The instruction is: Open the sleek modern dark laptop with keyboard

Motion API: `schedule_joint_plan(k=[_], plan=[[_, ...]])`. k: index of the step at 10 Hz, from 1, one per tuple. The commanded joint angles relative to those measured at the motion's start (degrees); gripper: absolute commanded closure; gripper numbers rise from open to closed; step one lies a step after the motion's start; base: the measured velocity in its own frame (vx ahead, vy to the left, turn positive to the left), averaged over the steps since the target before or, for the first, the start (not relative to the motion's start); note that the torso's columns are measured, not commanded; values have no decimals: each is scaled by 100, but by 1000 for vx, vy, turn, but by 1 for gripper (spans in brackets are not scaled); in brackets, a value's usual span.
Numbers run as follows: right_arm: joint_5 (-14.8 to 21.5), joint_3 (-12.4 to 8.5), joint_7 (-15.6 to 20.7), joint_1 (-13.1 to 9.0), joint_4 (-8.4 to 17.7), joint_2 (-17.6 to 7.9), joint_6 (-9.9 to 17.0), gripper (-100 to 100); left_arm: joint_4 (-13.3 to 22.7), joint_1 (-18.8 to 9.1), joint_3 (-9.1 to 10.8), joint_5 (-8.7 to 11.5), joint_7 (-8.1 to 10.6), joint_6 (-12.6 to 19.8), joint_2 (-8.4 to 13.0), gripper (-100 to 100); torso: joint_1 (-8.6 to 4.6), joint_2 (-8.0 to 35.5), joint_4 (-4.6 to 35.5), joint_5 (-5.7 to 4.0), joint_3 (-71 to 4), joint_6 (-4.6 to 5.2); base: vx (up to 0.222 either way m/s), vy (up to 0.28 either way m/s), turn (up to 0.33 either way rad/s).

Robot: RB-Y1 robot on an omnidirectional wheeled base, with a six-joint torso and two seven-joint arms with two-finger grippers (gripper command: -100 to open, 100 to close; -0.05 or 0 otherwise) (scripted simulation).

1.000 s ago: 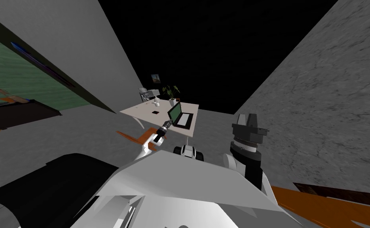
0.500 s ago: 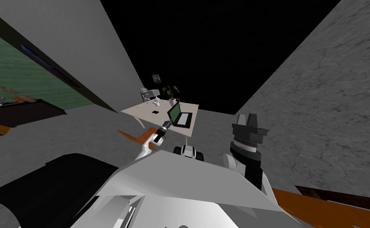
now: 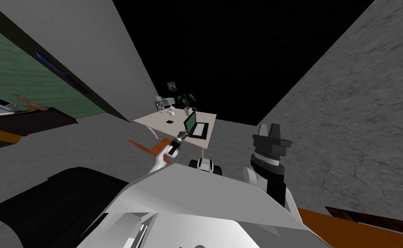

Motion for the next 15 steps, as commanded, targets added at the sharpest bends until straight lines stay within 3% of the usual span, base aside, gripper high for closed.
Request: schedule_joint_plan(k=[1, 2, 3, 5, 6, 8, 9, 11, 12, 13, 14, 15], plan=[[0, 0, 0, 0, 0, 0, 0, 0, 210, -13, -15, -335, -414, -201, -128, 100, 2, -6, -7, 4, -3, -1, 1, -44, 31], [0, 0, 0, 0, 0, 0, 0, 0, 280, -35, 3, -456, -561, -278, -164, 100, 8, -10, -16, 10, -5, -2, 6, -47, 28], [0, 0, 0, 0, 0, 0, 0, 0, 200, -91, 60, -373, -473, -260, -149, 100, 11, -13, -21, 12, -7, -6, 1, -24, 11], [0, 0, 0, 0, 0, 0, 0, 0, 344, -105, 83, -646, -900, -455, -379, 100, 42, -20, -3, 7, -12, -17, 9, 0, 43], [0, -1, 0, 0, 0, -1, 0, 0, 344, -105, 83, -646, -962, -455, -379, 100, 39, -18, -1, 6, -11, -16, 11, 3, 14], [0, 0, 0, 0, 0, -1, 0, 0, 509, -101, 99, -906, -1328, -624, -606, 100, 31, -22, -5, 3, -12, -15, 18, 9, 43], [0, -1, 0, 0, 0, -1, 0, 0, 509, -101, 99, -906, -1414, -624, -606, 100, 31, -26, -21, 11, -14, -17, 16, 5, 15], [0, 0, 0, 0, 0, 0, 0, 0, 674, -97, 114, -1166, -1779, -793, -832, 100, 33, -29, -29, 15, -16, -18, 13, 1, 29], [0, 0, 0, 0, 0, 0, 0, 0, 674, -97, 114, -1166, -1866, -793, -832, 100, 38, -34, -32, 17, -18, -19, 9, 0, 28], [0, 0, 0, 0, 0, 0, 0, 0, 757, -95, 122, -1296, -2092, -878, -945, 100, 40, -40, -38, 20, -21, -16, 6, 1, 34], [0, 0, 0, 0, 0, 0, 0, 0, 757, -95, 122, -1296, -2092, -878, -945, 100, 40, -41, -35, 18, -23, -16, 0, -6, -2], [0, 0, 0, 0, 0, 0, 0, 0, 840, -93, 130, -1425, -2318, -963, -1058, 100, 47, -47, -33, 15, -25, -22, 7, -6, 7]])
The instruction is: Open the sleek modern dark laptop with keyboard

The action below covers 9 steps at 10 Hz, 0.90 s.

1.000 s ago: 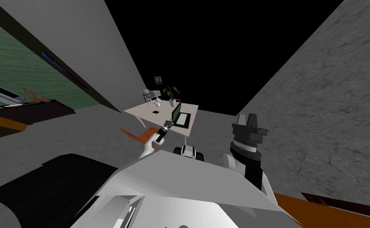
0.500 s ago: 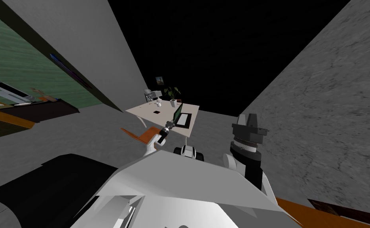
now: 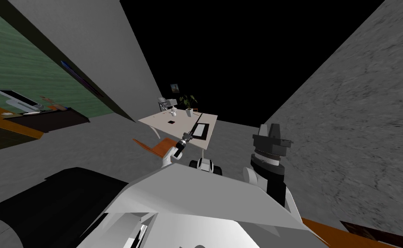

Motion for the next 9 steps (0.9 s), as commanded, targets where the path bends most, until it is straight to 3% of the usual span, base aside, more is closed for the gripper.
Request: schedule_joint_plan(k=[1, 2, 3, 5, 6, 9], plan=[[0, 0, 0, 0, 0, 0, 0, 0, 277, 85, 34, -274, -433, -178, -221, 100, 11, 0, -2, 1, -1, -12, 13, -7, 41], [0, 0, 0, 1, 0, 0, 0, 0, 277, 85, 34, -274, -484, -178, -221, 100, 19, 1, 5, -1, -1, -16, 10, -9, 11], [0, 0, 0, 0, 0, 0, 0, 0, 360, 87, 42, -404, -668, -262, -334, 100, 26, 5, 8, -2, 1, -22, 14, -1, 24], [0, 0, 0, 0, 0, 0, 0, 0, 265, 41, -5, -387, -662, -299, -349, 100, 30, 7, 18, -6, 4, -22, -3, -5, 8], [0, -1, 0, 1, 0, 0, 0, 0, 358, 77, 14, -462, -982, -450, -445, 100, 13, 22, 41, -16, 7, -13, 12, -1, 56], [0, 0, 0, 1, 0, 0, 0, 0, 512, 162, 61, -597, -1423, -707, -625, 100, -9, 36, 53, -24, 16, -7, 43, 8, 75]])
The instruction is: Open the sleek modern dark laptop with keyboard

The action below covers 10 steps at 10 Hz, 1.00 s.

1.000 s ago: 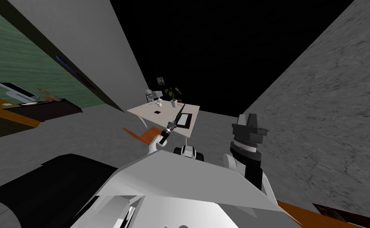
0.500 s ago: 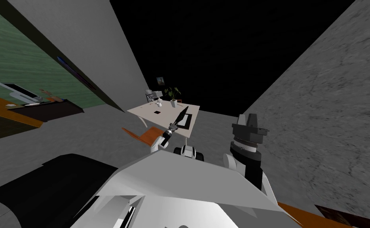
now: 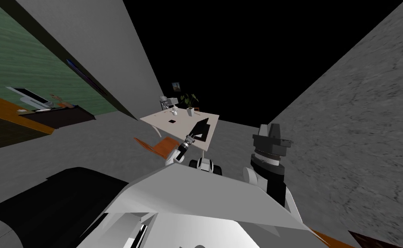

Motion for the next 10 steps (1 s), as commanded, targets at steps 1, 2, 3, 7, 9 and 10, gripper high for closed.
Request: schedule_joint_plan(k=[1, 2, 3, 7, 9, 10], plan=[[0, 0, 0, 0, 0, 0, 0, 0, 135, 51, 53, -74, -411, -137, -128, 100, 2, -1, -3, 1, 1, -2, 25, 7, 43], [0, 0, 0, 0, 0, 0, 0, 0, 27, -43, -12, -92, -171, 25, -4, -100, 2, -2, -2, 2, 0, 0, -25, -5, -56], [0, 0, 0, -1, 0, 0, 0, 0, -26, -120, -44, -113, -39, 187, 98, -100, -12, 18, 8, -5, 9, 8, -62, -10, -102], [0, 1, 0, -2, 0, 0, 0, 0, -241, -431, -169, -195, 485, 835, 503, -100, -32, 39, 24, -15, 20, 9, -83, -3, -87], [0, 1, 0, -2, 0, 0, 0, 0, -348, -586, -232, -236, 748, 1159, 705, -100, -37, 37, 25, -17, 19, 11, -68, -8, -86], [0, 0, 0, -1, 0, 0, 0, 0, -402, -664, -263, -256, 879, 1321, 807, -100, -35, 38, 27, -17, 20, 12, -72, -6, -87]])
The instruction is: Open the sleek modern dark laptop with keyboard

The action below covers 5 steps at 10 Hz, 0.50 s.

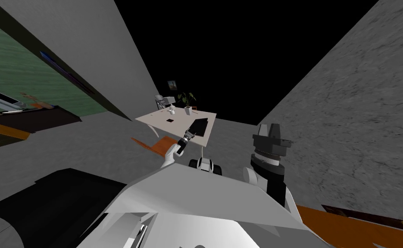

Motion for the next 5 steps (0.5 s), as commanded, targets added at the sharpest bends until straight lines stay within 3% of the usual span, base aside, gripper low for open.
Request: schedule_joint_plan(k=[1, 2, 3, 5], plan=[[0, 0, 0, 0, 0, 0, 0, 0, -150, -197, -67, -47, 351, 418, 251, -100, 1, 4, -1, 1, 3, -1, -68, -10, -92], [0, 0, 0, 0, 0, 0, 0, 0, -109, -125, -43, -35, 242, 292, 181, -100, 0, 5, 0, 0, 3, -1, -27, -3, -19], [0, 0, 0, 1, 0, 0, 0, 0, -118, -127, -48, -39, 271, 330, 193, 0, 3, -7, -5, 3, -2, -3, -8, -1, 5], [0, 0, 0, 1, 0, 0, 0, 0, -101, -112, -50, -42, 266, 334, 194, 0, 4, -7, -3, 2, -4, 0, 0, 0, 0]])
